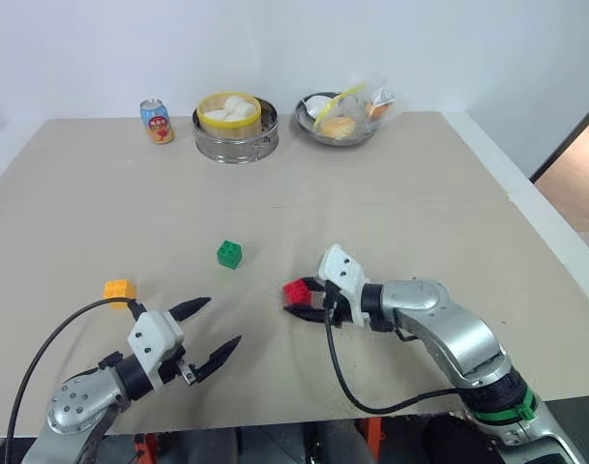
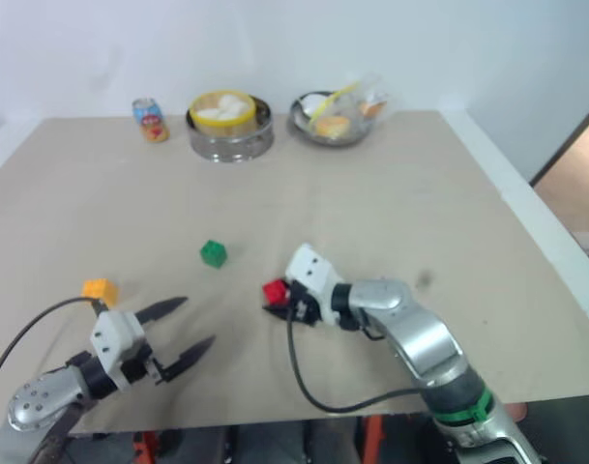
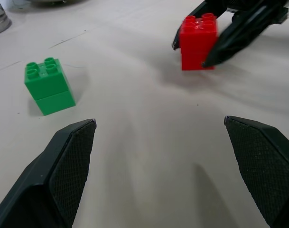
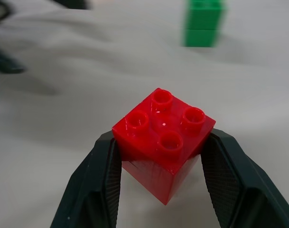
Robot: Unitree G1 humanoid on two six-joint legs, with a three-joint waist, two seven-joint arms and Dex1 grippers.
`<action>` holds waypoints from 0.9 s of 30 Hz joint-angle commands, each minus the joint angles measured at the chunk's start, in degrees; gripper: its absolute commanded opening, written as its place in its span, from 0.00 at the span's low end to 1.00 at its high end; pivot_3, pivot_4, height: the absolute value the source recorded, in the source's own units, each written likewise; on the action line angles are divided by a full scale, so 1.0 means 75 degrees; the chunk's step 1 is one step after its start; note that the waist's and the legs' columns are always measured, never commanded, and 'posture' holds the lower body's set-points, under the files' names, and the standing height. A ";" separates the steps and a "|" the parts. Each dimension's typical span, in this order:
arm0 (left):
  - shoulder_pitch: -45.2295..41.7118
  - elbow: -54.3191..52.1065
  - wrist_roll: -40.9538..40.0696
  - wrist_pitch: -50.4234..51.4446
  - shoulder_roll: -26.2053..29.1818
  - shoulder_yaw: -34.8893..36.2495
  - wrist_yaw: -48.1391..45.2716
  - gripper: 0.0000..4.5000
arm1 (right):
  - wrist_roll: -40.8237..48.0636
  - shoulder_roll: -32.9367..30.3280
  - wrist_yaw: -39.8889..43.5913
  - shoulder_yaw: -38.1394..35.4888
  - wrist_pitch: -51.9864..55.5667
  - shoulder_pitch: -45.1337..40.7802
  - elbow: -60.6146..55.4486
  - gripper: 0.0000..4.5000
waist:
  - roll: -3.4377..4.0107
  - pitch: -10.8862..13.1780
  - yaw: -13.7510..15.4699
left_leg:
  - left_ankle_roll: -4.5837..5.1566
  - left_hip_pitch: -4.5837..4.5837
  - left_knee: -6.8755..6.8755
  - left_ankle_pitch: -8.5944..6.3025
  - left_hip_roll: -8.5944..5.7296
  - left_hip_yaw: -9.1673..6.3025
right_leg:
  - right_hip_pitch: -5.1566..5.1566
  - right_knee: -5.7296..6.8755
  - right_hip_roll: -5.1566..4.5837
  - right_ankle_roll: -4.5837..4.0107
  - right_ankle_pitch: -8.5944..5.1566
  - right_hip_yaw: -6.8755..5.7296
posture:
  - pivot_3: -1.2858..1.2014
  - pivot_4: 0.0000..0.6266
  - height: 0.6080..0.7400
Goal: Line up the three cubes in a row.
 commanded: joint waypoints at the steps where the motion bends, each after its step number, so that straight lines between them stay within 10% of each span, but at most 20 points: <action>1: -0.0036 -0.0234 -0.0103 0.0018 0.0041 0.0083 0.0025 1.00 | 0.0057 -0.0113 0.0608 0.0154 -0.0606 -0.0322 -0.0054 0.41 | -0.0001 0.0000 0.0002 | 0.0000 0.0000 0.0000 0.0000 0.0000 -0.0001 | 0.0000 0.0000 0.0001 0.0000 0.0000 -0.0001 | 0.52 0.24 1.00; 11: -0.0066 -0.0390 -0.0060 0.0163 -0.0017 0.0005 0.0174 1.00 | -0.0491 -0.0111 0.1629 0.0614 -0.2051 -0.0889 0.1354 0.41 | -0.0001 0.0000 0.0002 | 0.0000 -0.0001 0.0005 0.0000 0.0001 0.0003 | 0.0001 0.0001 0.0002 0.0000 0.0001 0.0002 | 0.52 0.24 1.00; 27: 0.0118 -0.0642 0.0008 0.0223 -0.0049 0.0013 0.0440 1.00 | -0.0689 0.0976 -0.1083 -0.0556 -0.1071 0.0358 0.0371 0.41 | -0.0005 -0.0002 0.0009 | -0.0001 0.0003 0.0005 -0.0001 0.0004 0.0007 | 0.0001 0.0009 0.0006 -0.0005 0.0004 0.0010 | 0.52 0.24 1.00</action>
